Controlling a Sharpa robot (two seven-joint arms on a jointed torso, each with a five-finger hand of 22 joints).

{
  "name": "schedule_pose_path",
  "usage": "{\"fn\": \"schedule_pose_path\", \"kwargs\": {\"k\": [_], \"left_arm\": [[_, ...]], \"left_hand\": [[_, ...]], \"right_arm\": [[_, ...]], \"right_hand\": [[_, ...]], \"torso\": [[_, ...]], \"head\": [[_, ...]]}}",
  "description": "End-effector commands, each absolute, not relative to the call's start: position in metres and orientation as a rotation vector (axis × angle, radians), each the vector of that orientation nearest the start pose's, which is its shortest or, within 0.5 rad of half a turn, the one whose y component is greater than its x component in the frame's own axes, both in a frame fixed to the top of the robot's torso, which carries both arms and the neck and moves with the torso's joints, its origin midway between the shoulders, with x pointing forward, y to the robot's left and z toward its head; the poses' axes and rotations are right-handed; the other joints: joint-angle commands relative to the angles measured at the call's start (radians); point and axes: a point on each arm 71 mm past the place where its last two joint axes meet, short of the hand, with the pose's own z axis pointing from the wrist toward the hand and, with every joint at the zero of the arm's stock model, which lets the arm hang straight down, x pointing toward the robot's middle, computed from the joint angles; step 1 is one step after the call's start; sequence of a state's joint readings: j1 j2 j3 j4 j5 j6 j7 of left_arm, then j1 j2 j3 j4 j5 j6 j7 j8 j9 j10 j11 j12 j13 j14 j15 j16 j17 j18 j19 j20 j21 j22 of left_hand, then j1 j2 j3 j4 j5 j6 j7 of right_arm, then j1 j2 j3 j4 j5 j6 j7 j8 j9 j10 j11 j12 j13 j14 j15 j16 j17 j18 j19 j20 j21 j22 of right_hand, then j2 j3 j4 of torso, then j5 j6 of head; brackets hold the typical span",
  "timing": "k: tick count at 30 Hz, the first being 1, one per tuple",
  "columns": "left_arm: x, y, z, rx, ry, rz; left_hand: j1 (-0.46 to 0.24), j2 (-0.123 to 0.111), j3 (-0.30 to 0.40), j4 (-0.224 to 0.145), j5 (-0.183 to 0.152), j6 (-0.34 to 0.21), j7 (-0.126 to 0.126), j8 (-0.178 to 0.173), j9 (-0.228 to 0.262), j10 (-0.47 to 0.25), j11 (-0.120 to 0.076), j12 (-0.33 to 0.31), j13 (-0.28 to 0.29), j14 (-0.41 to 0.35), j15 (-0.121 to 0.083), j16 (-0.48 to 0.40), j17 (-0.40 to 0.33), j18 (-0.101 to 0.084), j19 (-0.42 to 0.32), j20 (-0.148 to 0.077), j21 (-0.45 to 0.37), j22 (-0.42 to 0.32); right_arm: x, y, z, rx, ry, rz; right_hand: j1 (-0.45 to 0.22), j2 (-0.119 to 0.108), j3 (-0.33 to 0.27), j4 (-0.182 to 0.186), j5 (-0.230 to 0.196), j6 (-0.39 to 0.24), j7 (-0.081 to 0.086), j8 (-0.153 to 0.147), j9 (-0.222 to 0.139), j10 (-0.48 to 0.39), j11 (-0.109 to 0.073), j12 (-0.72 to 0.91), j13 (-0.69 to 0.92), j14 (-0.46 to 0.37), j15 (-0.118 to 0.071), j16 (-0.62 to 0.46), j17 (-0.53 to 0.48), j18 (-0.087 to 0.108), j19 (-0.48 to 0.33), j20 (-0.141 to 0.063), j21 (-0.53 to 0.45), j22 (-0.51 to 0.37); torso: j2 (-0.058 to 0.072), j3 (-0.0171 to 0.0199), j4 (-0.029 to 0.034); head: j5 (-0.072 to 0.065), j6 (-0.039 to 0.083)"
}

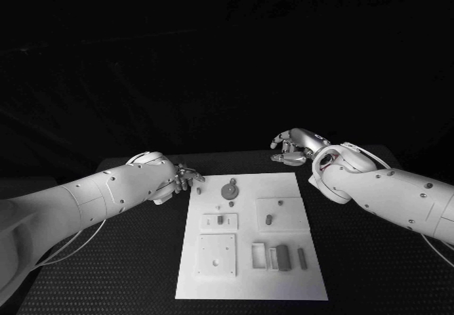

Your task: Assemble the parts on the task board

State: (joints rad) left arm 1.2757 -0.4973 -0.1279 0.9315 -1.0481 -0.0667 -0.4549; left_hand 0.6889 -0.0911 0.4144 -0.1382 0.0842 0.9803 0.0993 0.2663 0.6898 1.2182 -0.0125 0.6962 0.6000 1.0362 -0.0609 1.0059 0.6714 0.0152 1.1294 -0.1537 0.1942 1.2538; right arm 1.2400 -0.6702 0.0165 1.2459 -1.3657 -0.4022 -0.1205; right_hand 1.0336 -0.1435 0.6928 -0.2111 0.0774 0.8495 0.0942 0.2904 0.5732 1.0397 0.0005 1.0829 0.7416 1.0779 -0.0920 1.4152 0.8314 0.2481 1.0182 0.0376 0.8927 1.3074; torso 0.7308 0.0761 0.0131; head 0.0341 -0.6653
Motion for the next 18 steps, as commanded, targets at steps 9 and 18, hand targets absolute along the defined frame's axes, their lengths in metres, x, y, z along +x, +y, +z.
{"fn": "schedule_pose_path", "kwargs": {"k": [9,18], "left_arm": [[0.582,0.2201,-0.2389,-0.395,2.105,-0.203],[0.5837,0.2226,-0.24,-0.397,2.115,-0.201]], "left_hand": [[0.018,0.032,0.0,-0.022,-0.003,-0.006,0.0,0.002,-0.004,-0.01,0.001,0.009,0.003,-0.01,0.004,0.012,-0.005,0.001,0.002,0.0,-0.007,0.007],[0.022,0.044,-0.002,-0.033,-0.001,-0.004,0.0,0.004,-0.005,-0.011,0.001,0.012,0.004,-0.01,0.004,0.015,-0.007,0.0,0.002,0.0,-0.008,0.01]], "right_arm": [[0.5492,-0.1974,-0.1556,0.032,1.534,0.596],[0.5491,-0.1969,-0.1555,0.031,1.533,0.597]], "right_hand": [[0.003,-0.009,-0.001,0.002,0.002,0.124,0.027,-0.004,0.0,-0.089,0.013,-0.002,-0.002,-0.009,0.0,-0.005,-0.001,0.014,-0.006,-0.001,-0.005,0.016],[0.003,-0.009,-0.001,0.003,0.002,0.124,0.027,-0.004,0.0,-0.089,0.013,-0.002,-0.002,-0.009,0.001,-0.005,-0.001,0.014,-0.006,-0.001,-0.005,0.016]], "torso": [[0.0,-0.0011,0.0006],[-0.002,-0.0013,0.0017]], "head": [[-0.003,-0.002],[-0.004,-0.003]]}}
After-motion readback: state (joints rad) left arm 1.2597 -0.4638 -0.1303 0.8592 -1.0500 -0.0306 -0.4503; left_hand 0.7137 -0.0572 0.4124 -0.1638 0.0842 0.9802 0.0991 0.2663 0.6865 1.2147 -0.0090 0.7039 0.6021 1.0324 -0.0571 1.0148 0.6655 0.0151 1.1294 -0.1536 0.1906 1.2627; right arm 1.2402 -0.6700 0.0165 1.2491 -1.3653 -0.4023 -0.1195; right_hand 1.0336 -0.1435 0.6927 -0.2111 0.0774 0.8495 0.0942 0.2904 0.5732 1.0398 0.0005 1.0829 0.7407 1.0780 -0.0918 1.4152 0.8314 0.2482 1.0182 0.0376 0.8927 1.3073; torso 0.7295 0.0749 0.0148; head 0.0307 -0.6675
